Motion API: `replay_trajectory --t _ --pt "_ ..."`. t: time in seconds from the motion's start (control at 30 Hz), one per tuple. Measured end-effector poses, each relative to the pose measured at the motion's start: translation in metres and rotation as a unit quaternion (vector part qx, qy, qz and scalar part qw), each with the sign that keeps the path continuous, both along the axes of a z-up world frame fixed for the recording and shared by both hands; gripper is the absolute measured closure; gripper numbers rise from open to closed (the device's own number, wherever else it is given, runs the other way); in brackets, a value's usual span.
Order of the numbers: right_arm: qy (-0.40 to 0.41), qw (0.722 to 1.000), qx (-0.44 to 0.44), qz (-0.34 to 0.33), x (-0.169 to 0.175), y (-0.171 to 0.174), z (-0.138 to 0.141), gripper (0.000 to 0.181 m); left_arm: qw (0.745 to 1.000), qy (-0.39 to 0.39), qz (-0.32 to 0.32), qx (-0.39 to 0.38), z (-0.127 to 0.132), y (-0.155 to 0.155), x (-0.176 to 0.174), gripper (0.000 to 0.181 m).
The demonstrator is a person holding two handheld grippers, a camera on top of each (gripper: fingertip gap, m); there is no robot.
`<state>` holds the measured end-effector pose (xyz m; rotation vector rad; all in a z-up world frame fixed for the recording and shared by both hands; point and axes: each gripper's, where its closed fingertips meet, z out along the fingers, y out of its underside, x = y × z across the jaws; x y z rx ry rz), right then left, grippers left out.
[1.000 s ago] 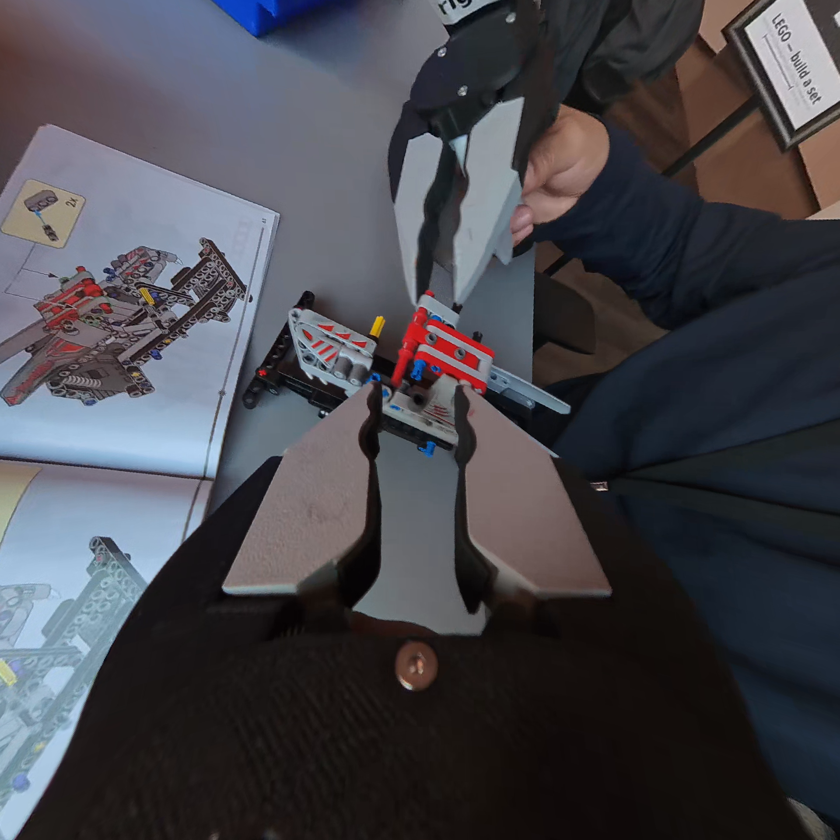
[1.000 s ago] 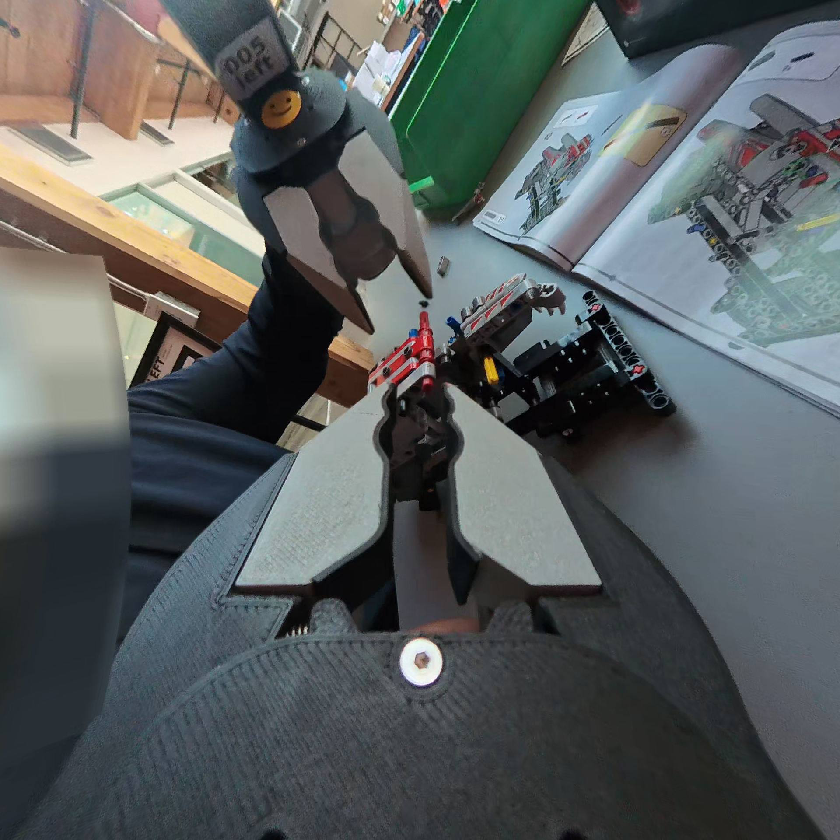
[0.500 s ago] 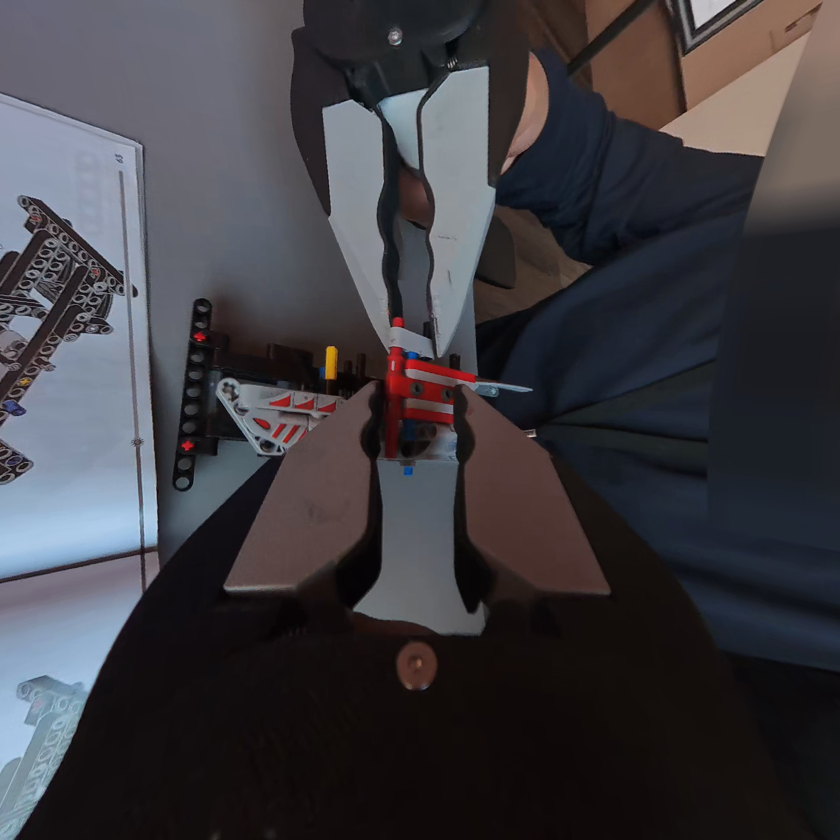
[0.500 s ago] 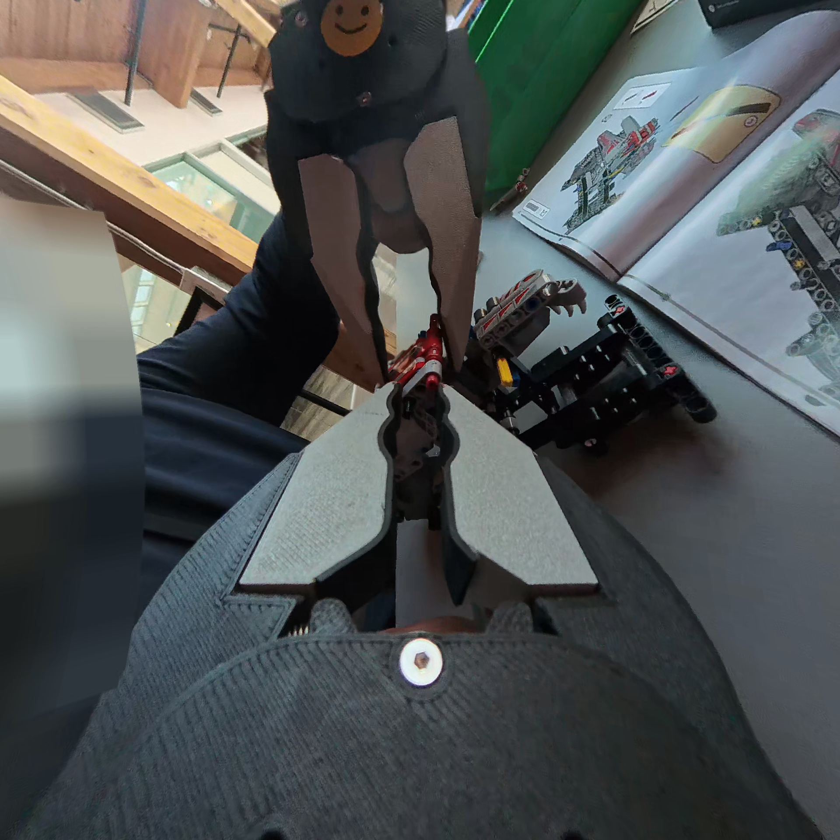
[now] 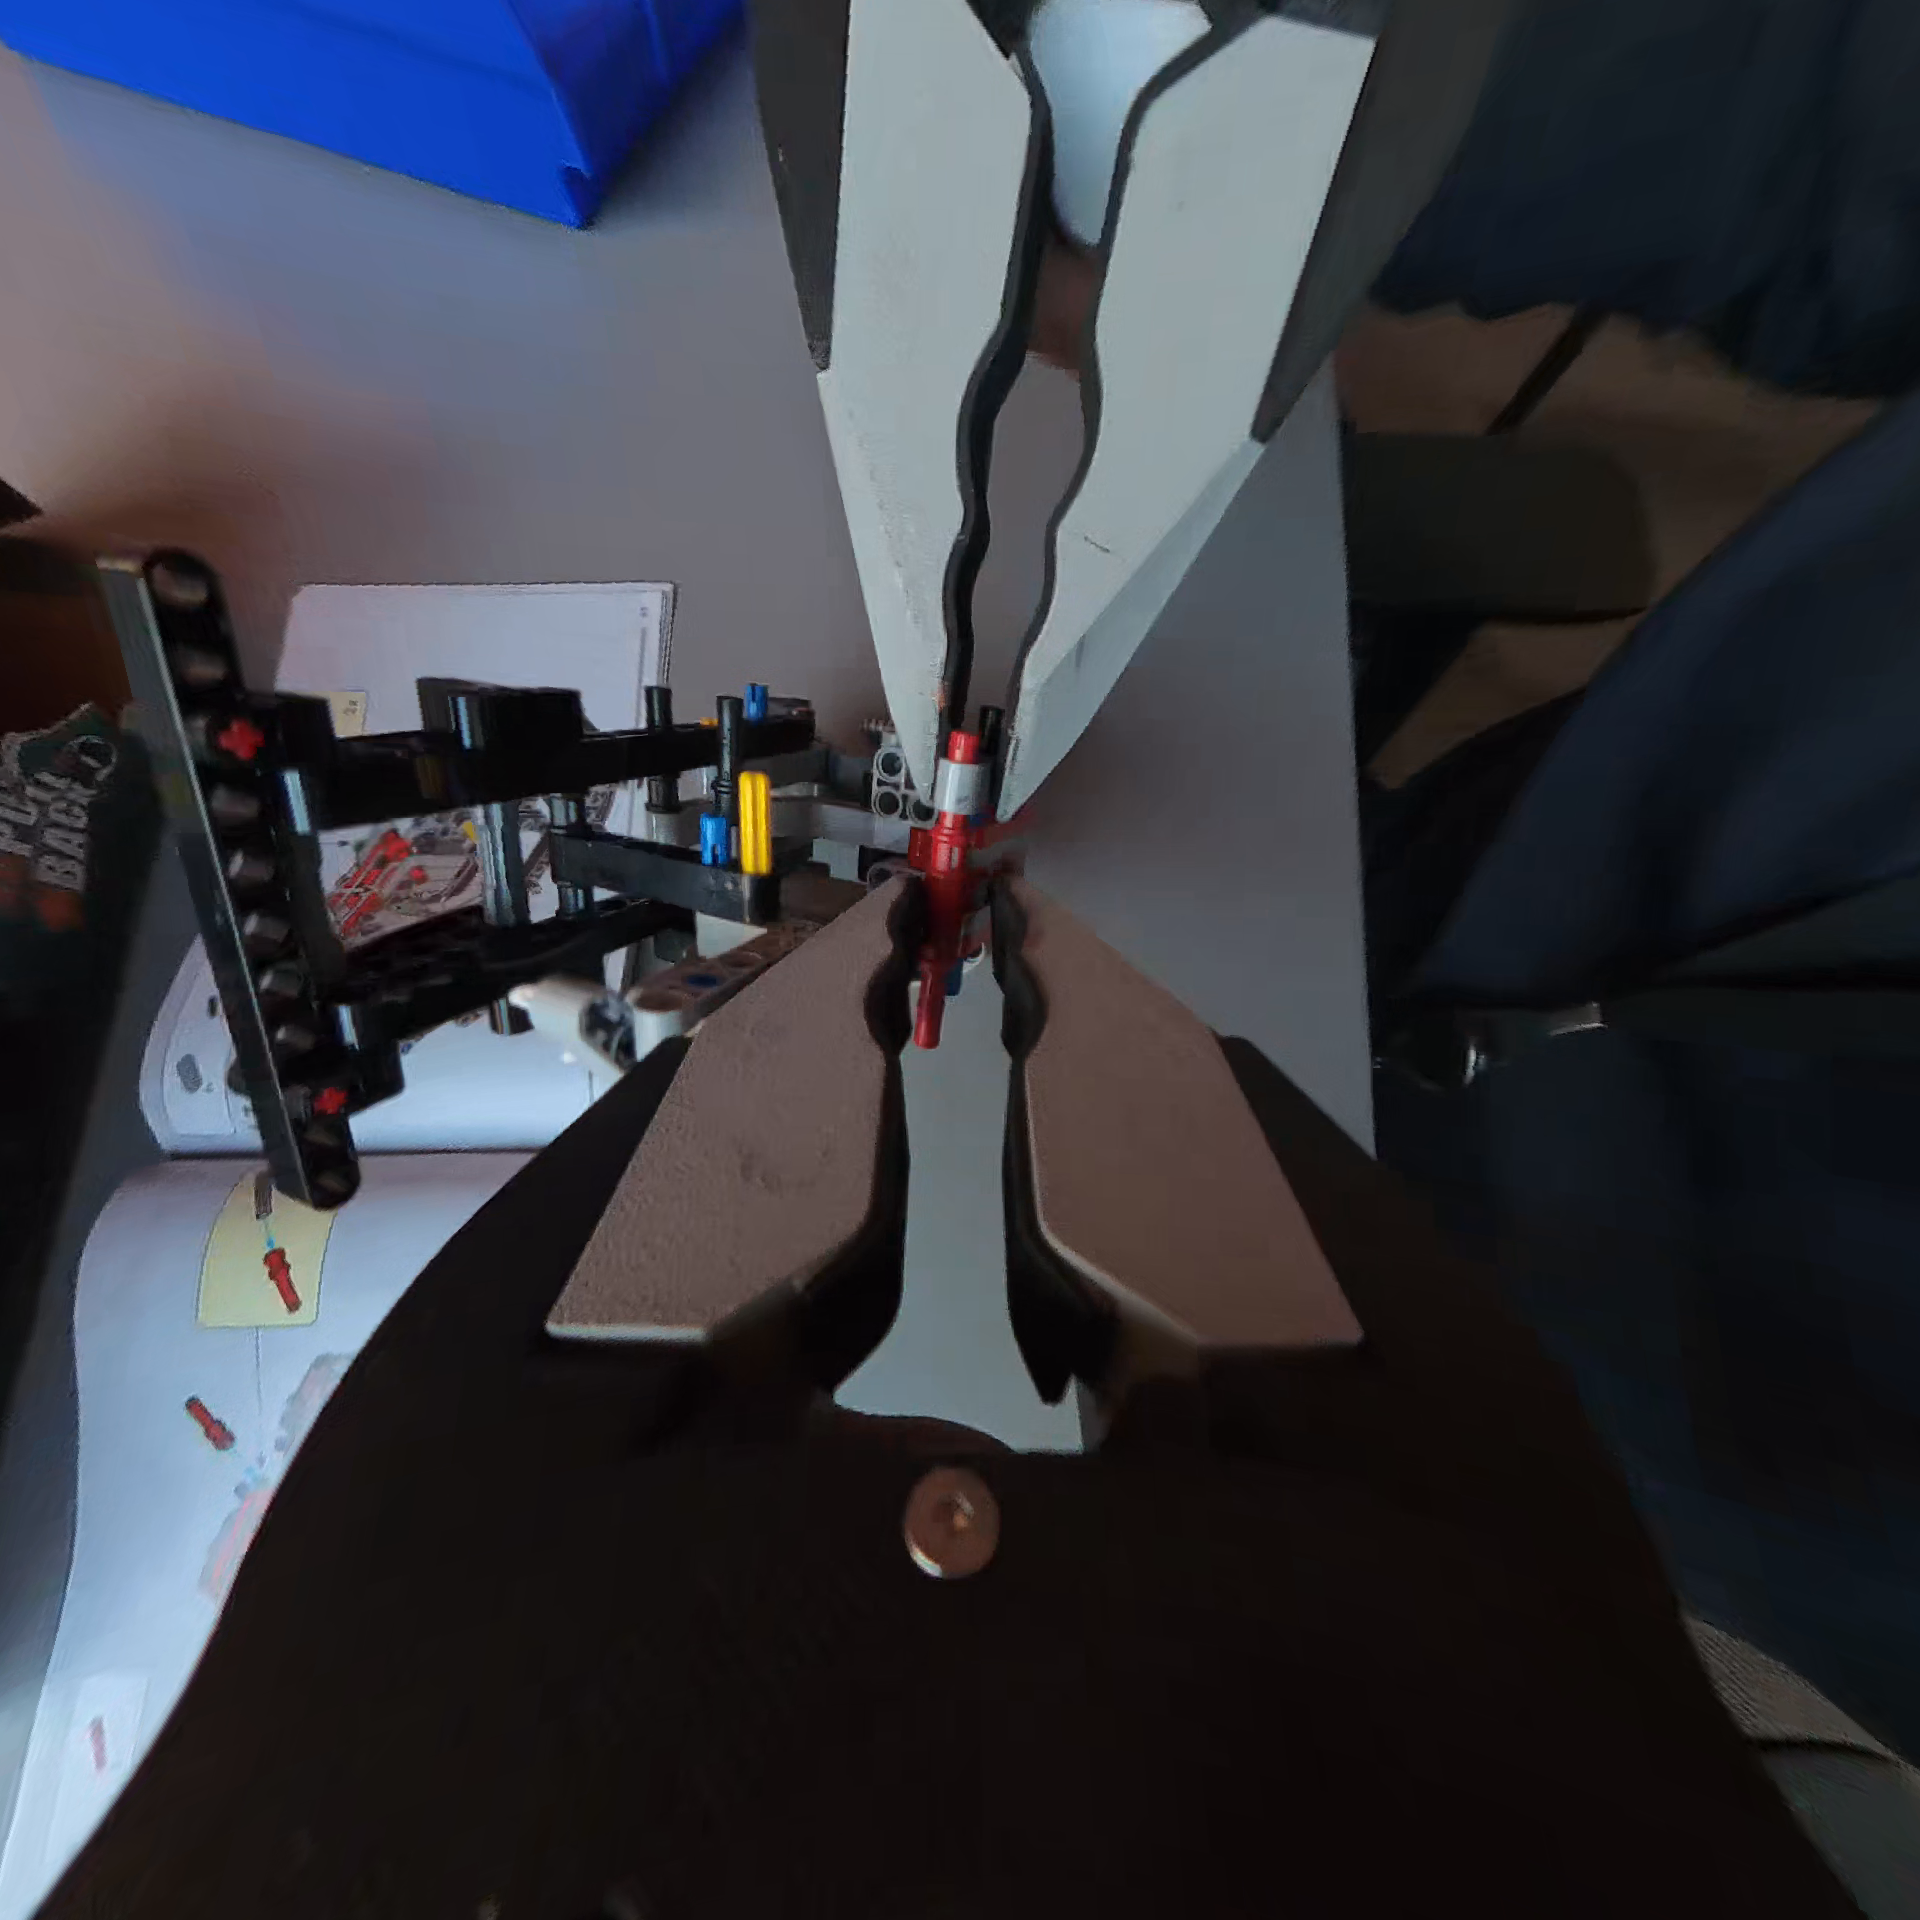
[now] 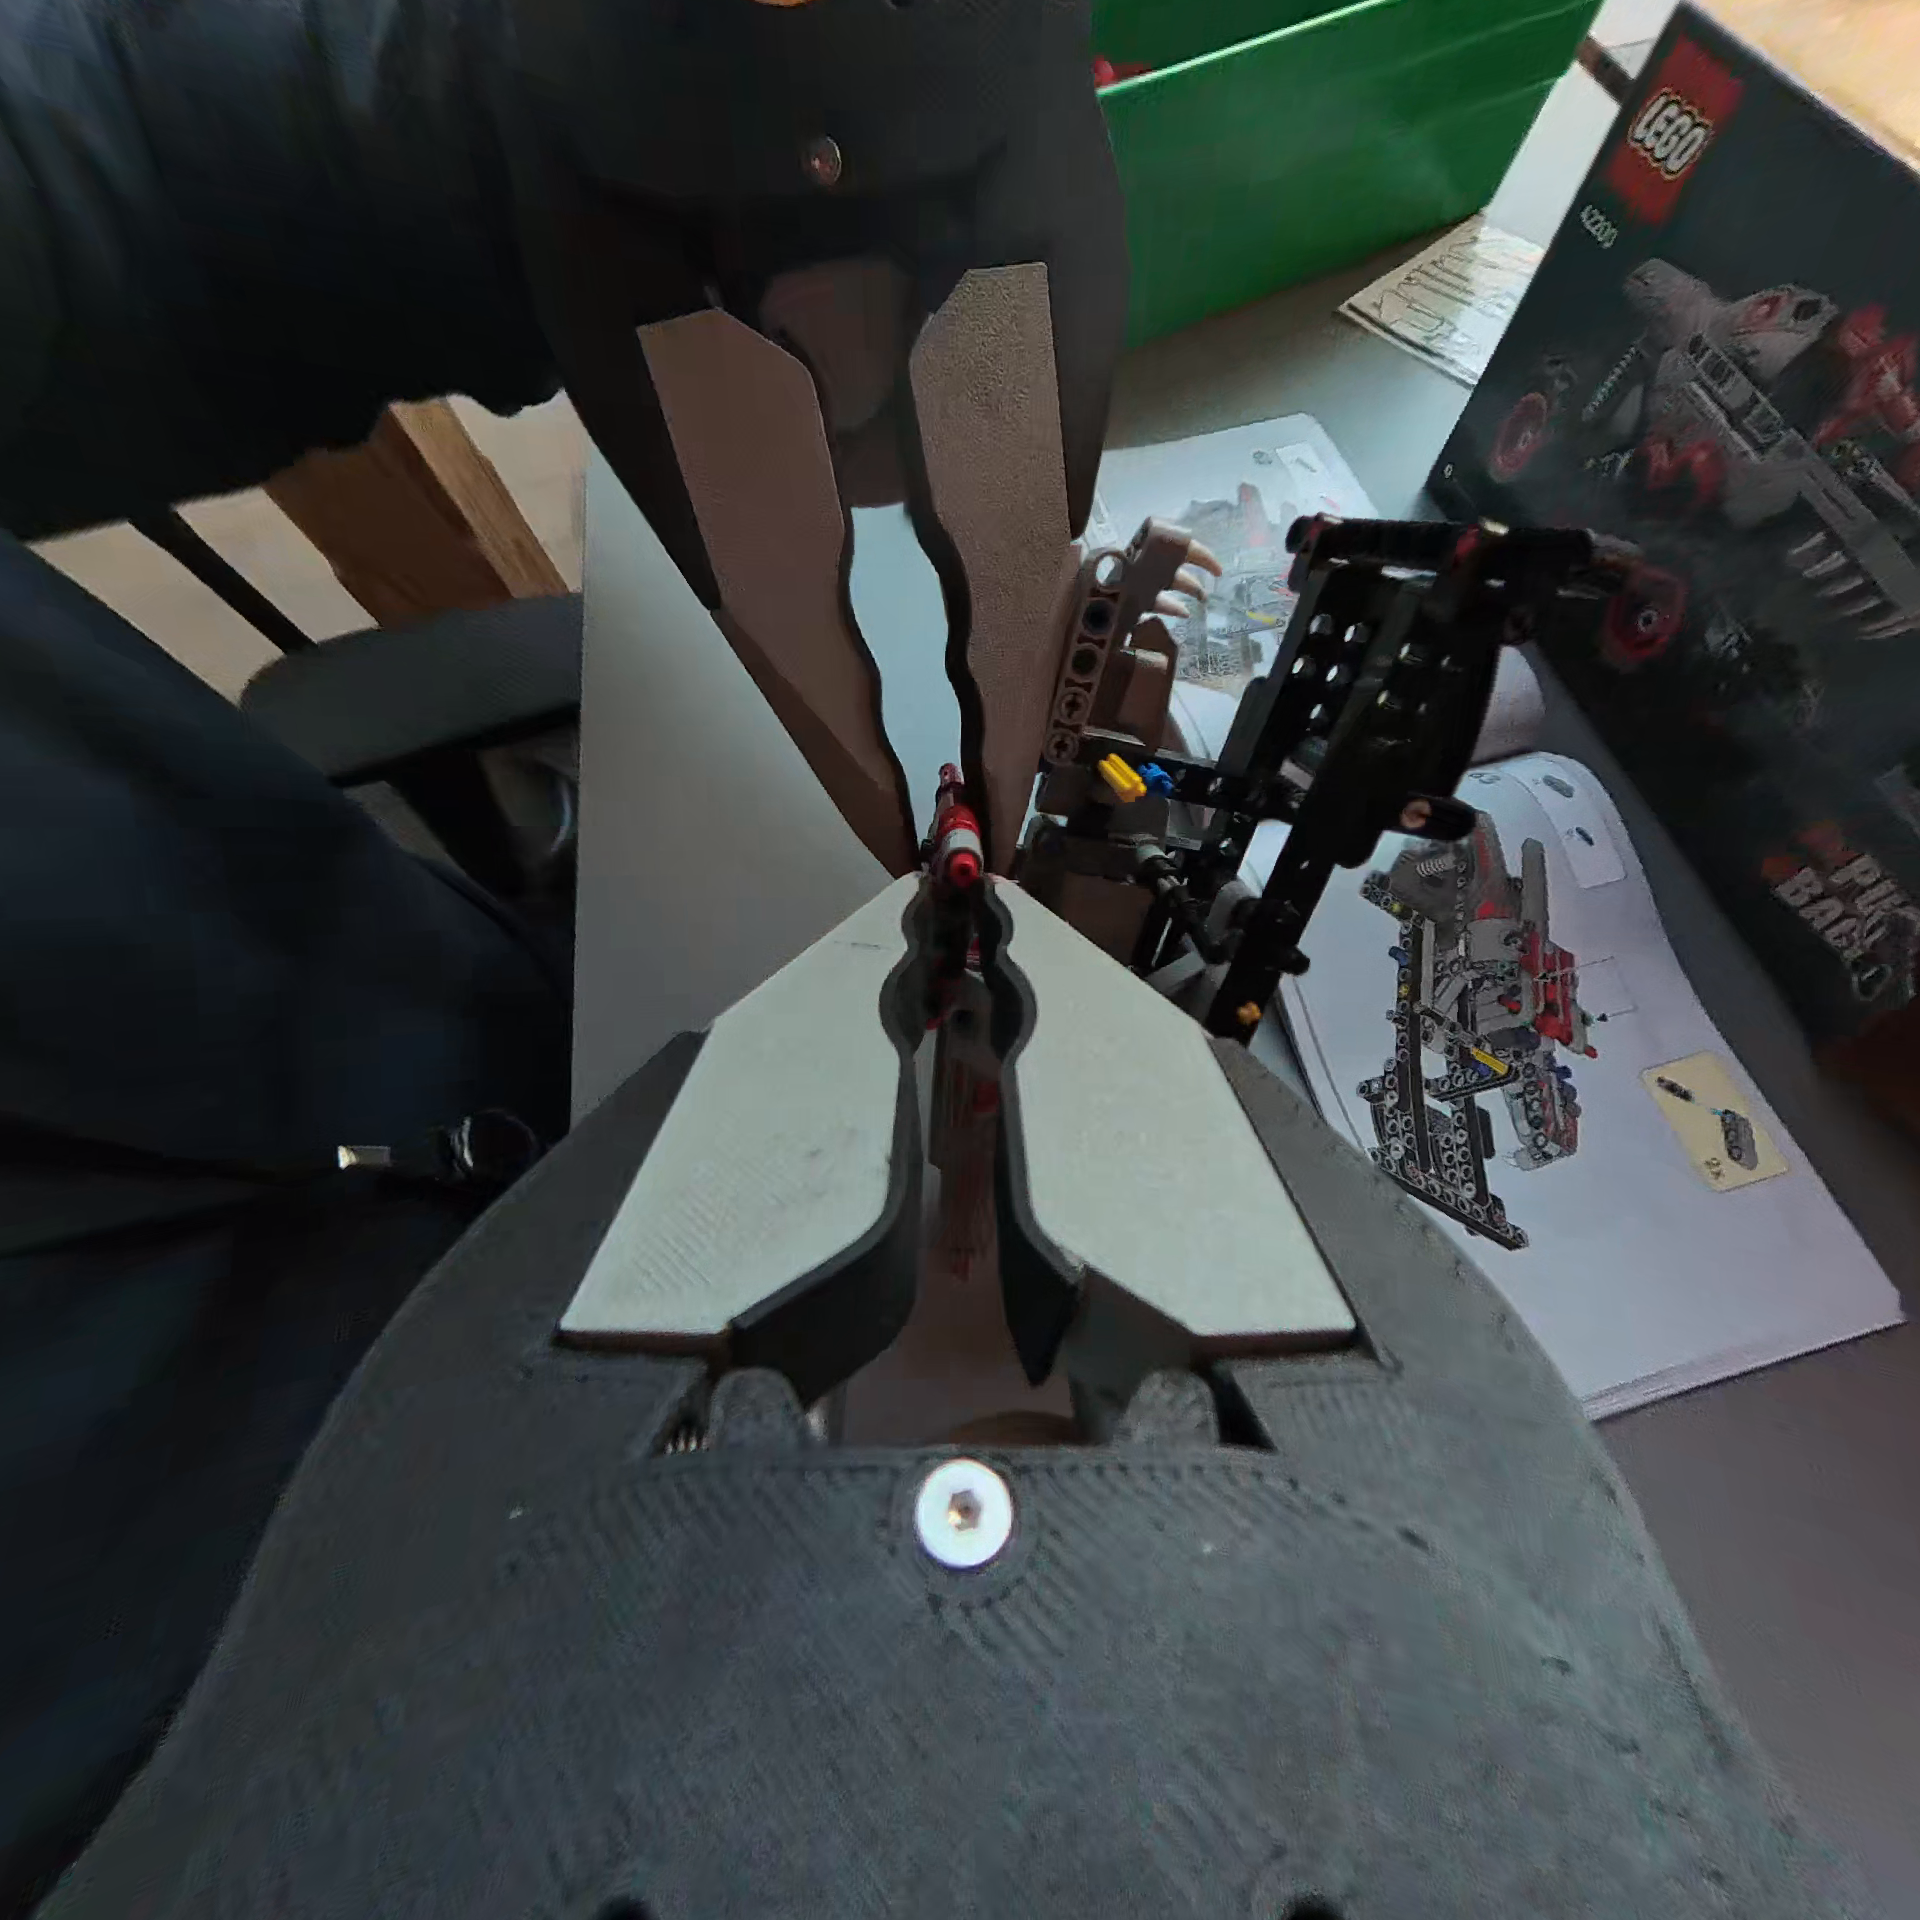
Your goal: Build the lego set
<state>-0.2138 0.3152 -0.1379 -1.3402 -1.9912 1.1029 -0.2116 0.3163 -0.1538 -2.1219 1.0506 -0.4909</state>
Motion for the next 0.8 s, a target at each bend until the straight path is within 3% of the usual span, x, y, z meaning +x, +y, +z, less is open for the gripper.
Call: replay_trajectory --t 0.2,0.8 --pt "0.006 0.999 0.018 0.028 0.005 -0.008 0.003 0.175 1.0 -0.011 -0.006 0.001 0.003 -0.01 0.002 0.172" --pt "-0.039 0.995 -0.074 0.058 0.009 -0.003 0.005 0.176 0.996 -0.021 -0.035 -0.075 -0.001 -0.007 0.013 0.175"
